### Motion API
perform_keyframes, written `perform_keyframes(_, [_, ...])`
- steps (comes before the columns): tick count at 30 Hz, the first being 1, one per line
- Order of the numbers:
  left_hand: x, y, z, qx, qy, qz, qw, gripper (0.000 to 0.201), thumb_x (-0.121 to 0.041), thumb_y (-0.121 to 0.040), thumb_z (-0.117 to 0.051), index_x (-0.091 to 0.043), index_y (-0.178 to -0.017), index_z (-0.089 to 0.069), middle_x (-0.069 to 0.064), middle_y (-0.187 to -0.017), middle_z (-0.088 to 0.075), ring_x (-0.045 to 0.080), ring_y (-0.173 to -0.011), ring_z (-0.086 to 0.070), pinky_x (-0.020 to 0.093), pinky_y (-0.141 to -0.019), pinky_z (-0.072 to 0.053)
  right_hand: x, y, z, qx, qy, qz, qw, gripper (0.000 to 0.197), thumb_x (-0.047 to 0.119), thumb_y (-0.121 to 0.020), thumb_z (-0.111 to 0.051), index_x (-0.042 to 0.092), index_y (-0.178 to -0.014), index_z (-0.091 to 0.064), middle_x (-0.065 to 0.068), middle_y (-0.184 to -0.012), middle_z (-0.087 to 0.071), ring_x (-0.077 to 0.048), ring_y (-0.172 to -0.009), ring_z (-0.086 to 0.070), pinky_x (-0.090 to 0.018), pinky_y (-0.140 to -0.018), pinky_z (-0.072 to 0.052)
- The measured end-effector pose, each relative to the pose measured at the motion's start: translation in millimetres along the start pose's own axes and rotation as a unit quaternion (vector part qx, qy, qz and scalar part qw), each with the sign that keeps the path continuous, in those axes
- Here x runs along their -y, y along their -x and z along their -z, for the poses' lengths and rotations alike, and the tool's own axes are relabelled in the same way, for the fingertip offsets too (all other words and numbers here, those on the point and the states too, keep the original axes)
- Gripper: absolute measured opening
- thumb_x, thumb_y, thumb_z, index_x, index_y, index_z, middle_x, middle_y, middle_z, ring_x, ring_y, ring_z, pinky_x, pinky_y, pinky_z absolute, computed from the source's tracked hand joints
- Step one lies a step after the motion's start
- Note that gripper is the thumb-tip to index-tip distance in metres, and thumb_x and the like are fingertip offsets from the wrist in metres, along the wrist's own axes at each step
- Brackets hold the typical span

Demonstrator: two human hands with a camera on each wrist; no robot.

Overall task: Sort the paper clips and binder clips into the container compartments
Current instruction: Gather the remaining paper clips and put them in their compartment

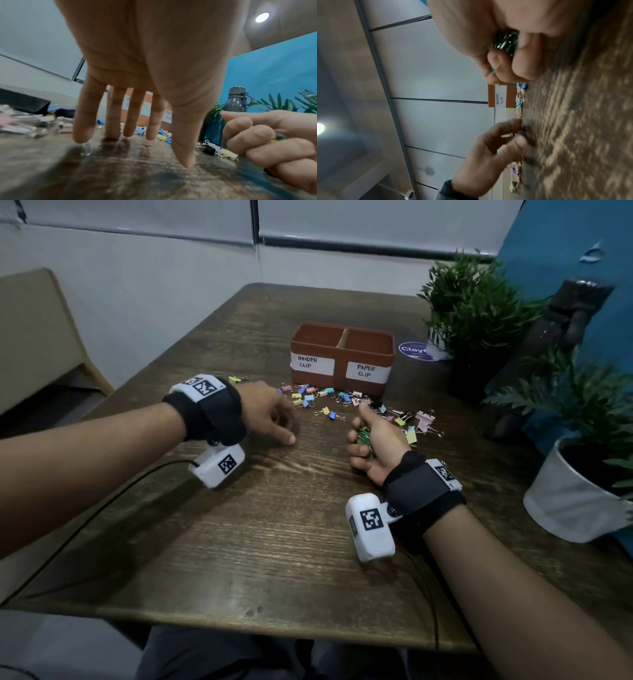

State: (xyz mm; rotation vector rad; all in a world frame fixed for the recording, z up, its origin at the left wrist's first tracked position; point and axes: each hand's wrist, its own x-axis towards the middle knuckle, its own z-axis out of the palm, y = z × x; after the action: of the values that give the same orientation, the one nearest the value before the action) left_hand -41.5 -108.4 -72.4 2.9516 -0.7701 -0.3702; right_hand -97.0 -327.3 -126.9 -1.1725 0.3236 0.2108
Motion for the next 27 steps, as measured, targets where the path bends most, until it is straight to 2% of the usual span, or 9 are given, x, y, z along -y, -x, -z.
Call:
perform_keyframes(3, [7, 5, -5, 0.054, -0.045, 0.009, 0.997, 0.071, -0.067, -0.078, -0.064, -0.038, -0.140, -0.047, -0.004, -0.128, -0.061, 0.019, -0.111, -0.058, 0.030, -0.095, -0.046, 17, -1, 5, 0.004, 0.037, 0.001, 0.999, 0.039, 0.046, -0.099, -0.051, 0.021, -0.069, -0.046, 0.004, -0.059, -0.043, -0.005, -0.036, -0.027, -0.016, -0.033, -0.016])
perform_keyframes(7, [7, 8, -17, 0.115, -0.123, -0.002, 0.986, 0.087, -0.074, -0.085, -0.044, -0.034, -0.155, -0.011, 0.007, -0.162, -0.015, 0.030, -0.142, -0.030, 0.043, -0.115, -0.029, 60, -20, 6, -0.022, 0.128, 0.032, 0.991, 0.041, 0.048, -0.100, -0.048, 0.022, -0.068, -0.043, 0.006, -0.052, -0.037, -0.004, -0.033, -0.025, -0.012, -0.033, -0.016])
perform_keyframes(10, [4, 15, -32, 0.132, -0.103, 0.017, 0.986, 0.097, -0.081, -0.083, -0.036, -0.032, -0.155, 0.006, 0.006, -0.163, 0.011, 0.033, -0.150, 0.002, 0.051, -0.119, -0.007, 102, -48, -5, -0.055, 0.228, 0.060, 0.970, 0.043, 0.050, -0.101, -0.044, 0.023, -0.068, -0.040, 0.007, -0.047, -0.035, -0.006, -0.031, -0.024, -0.012, -0.036, -0.017])
perform_keyframes(13, [5, 15, -43, 0.133, -0.071, 0.021, 0.988, 0.107, -0.087, -0.076, -0.037, -0.033, -0.154, 0.012, 0.004, -0.161, 0.019, 0.034, -0.148, 0.015, 0.054, -0.118, 0.001, 149, -76, -20, -0.138, 0.357, 0.116, 0.917, 0.045, 0.049, -0.101, -0.046, 0.021, -0.065, -0.045, 0.004, -0.050, -0.044, -0.011, -0.035, -0.032, -0.017, -0.039, -0.026])
perform_keyframes(15, [10, 12, -46, 0.130, -0.058, 0.020, 0.990, 0.108, -0.088, -0.074, -0.036, -0.034, -0.153, 0.014, 0.003, -0.161, 0.022, 0.034, -0.147, 0.019, 0.057, -0.117, 0.004, 175, -96, -26, -0.210, 0.430, 0.156, 0.864, 0.047, 0.051, -0.098, -0.049, 0.016, -0.066, -0.053, -0.005, -0.065, -0.057, -0.019, -0.048, -0.046, -0.026, -0.051, -0.041])
perform_keyframes(17, [12, 9, -50, 0.129, -0.060, 0.016, 0.990, 0.108, -0.090, -0.074, -0.034, -0.034, -0.153, 0.015, 0.002, -0.160, 0.025, 0.033, -0.146, 0.021, 0.059, -0.115, 0.005, 188, -121, -24, -0.242, 0.484, 0.170, 0.824, 0.051, 0.059, -0.093, -0.050, 0.013, -0.072, -0.060, -0.012, -0.083, -0.068, -0.026, -0.062, -0.057, -0.035, -0.071, -0.049])
perform_keyframes(22, [13, 4, -54, 0.124, -0.057, 0.012, 0.991, 0.108, -0.090, -0.073, -0.033, -0.035, -0.152, 0.016, 0.001, -0.159, 0.026, 0.033, -0.146, 0.022, 0.061, -0.114, 0.006, 171, -153, -39, -0.200, 0.641, 0.144, 0.727, 0.059, 0.061, -0.097, -0.042, 0.010, -0.105, -0.071, -0.014, -0.107, -0.068, -0.030, -0.092, -0.064, -0.034, -0.086, -0.050])
perform_keyframes(25, [13, 4, -52, 0.131, -0.052, 0.009, 0.990, 0.109, -0.089, -0.074, -0.035, -0.033, -0.152, 0.016, 0.003, -0.159, 0.026, 0.034, -0.146, 0.022, 0.062, -0.114, 0.006, 166, -160, -51, -0.192, 0.649, 0.170, 0.716, 0.050, 0.054, -0.100, -0.041, 0.013, -0.084, -0.065, -0.008, -0.087, -0.063, -0.026, -0.083, -0.058, -0.029, -0.076, -0.043])
perform_keyframes(27, [14, 4, -52, 0.131, -0.047, 0.008, 0.990, 0.109, -0.089, -0.073, -0.036, -0.034, -0.152, 0.016, 0.003, -0.159, 0.026, 0.034, -0.146, 0.021, 0.062, -0.114, 0.005, 164, -166, -52, -0.178, 0.654, 0.163, 0.717, 0.043, 0.051, -0.100, -0.046, 0.014, -0.086, -0.063, -0.007, -0.091, -0.064, -0.028, -0.085, -0.060, -0.033, -0.080, -0.048])
